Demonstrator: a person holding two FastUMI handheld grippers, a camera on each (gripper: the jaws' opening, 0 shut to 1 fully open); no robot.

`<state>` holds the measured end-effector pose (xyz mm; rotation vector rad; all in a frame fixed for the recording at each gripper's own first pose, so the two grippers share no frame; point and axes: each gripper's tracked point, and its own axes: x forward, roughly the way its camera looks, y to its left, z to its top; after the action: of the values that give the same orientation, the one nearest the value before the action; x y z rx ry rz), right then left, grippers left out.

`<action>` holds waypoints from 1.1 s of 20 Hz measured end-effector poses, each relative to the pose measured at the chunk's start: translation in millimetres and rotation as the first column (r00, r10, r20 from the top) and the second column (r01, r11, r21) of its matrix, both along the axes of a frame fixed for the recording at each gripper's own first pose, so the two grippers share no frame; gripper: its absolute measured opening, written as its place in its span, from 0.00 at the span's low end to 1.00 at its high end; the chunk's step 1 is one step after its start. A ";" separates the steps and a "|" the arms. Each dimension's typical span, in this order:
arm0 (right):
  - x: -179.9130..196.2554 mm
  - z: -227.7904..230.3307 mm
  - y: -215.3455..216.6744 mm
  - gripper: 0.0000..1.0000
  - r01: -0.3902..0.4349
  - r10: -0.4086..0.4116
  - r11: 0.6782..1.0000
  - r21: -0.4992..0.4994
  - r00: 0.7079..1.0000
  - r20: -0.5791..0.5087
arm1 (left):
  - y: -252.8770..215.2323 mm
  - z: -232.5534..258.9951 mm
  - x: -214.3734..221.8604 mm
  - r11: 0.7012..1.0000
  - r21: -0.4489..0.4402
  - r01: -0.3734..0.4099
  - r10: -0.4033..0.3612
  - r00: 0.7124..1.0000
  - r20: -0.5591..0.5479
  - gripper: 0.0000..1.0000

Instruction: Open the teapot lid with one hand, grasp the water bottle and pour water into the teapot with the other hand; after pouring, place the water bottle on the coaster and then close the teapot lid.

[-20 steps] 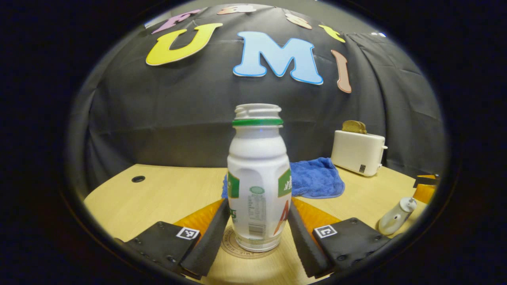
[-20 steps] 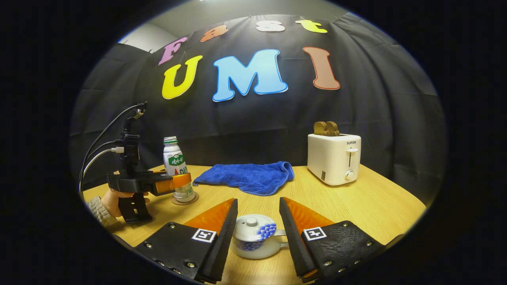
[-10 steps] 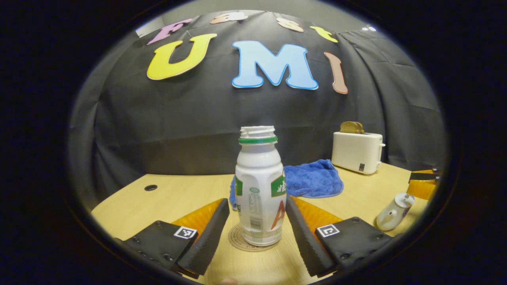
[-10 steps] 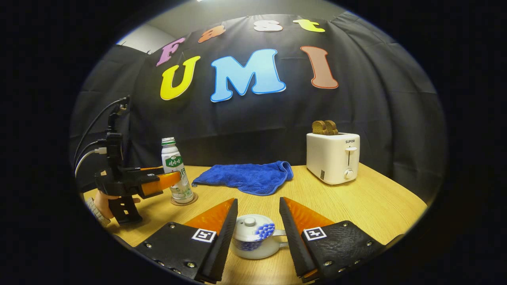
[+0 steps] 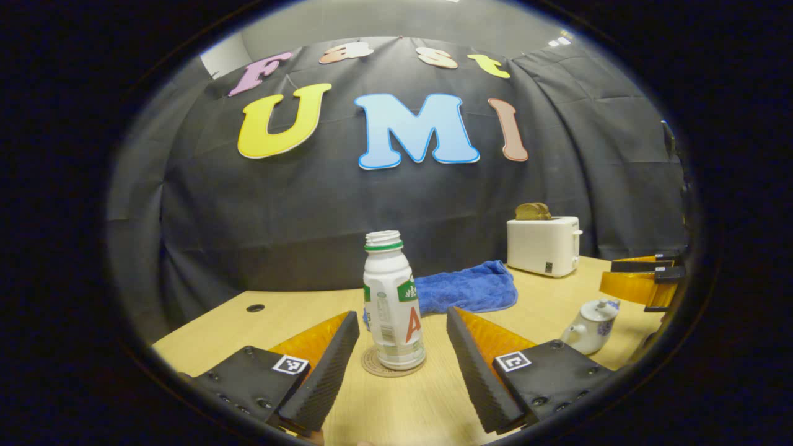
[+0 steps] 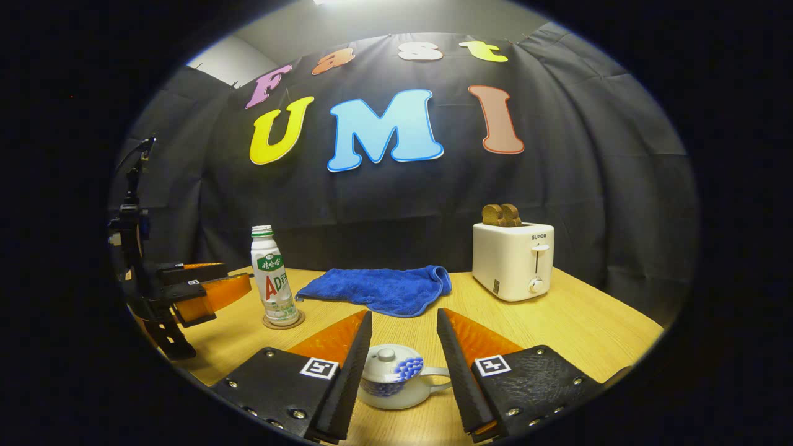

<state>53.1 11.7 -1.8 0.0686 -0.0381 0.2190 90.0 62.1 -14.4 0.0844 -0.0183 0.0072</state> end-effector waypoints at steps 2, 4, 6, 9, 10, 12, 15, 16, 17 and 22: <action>-3.1 8.3 -3.8 0.65 0.020 -0.021 1.000 0.008 0.999 0.035 | -7.5 -0.3 -16.1 1.000 -0.024 0.004 -0.004 1.000 -0.001 0.94; -5.5 14.0 -9.2 0.65 0.046 -0.046 0.999 0.009 0.997 0.063 | -14.7 -2.1 -28.4 0.999 -0.035 0.006 -0.005 1.000 0.007 0.94; -10.2 17.2 -10.6 0.65 0.059 -0.059 0.998 -0.001 0.995 0.081 | -20.5 -7.4 -40.3 1.000 -0.022 0.003 -0.003 1.000 0.002 0.94; -28.2 11.1 -5.4 0.65 0.054 -0.054 0.999 -0.004 0.996 0.077 | -31.6 -10.1 -62.0 1.000 -0.023 0.001 -0.001 1.000 0.008 1.00; -36.6 8.7 -0.3 0.65 0.045 -0.044 0.999 -0.005 0.996 0.076 | -35.2 -12.3 -67.7 1.000 -0.023 0.004 -0.004 1.000 0.011 0.94; -53.1 5.5 7.4 0.65 0.039 -0.036 0.999 -0.025 0.996 0.081 | -39.6 -11.3 -79.2 1.000 -0.020 0.002 -0.001 1.000 0.017 0.88; -74.9 6.1 16.6 0.65 0.047 -0.040 0.997 -0.067 0.994 0.104 | -41.9 -7.4 -92.1 0.999 -0.038 -0.023 0.024 0.999 0.043 0.94; -80.7 5.4 18.1 0.65 0.053 -0.044 0.995 -0.082 0.993 0.108 | -41.9 -8.0 -97.5 0.998 -0.045 -0.032 0.034 0.998 0.050 0.94; -86.6 4.1 20.4 0.65 0.057 -0.046 0.994 -0.091 0.993 0.113 | -42.1 -8.7 -101.3 0.998 -0.051 -0.040 0.043 0.998 0.054 0.91; -99.8 -5.5 17.1 0.66 0.086 -0.079 0.995 -0.058 0.991 0.108 | -41.5 -18.7 -114.2 0.996 -0.053 -0.068 0.071 0.996 0.056 0.94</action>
<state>-46.7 28.8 -7.3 -0.0070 -0.1392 0.1405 -24.2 20.6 -33.1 0.0338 -0.0726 0.0795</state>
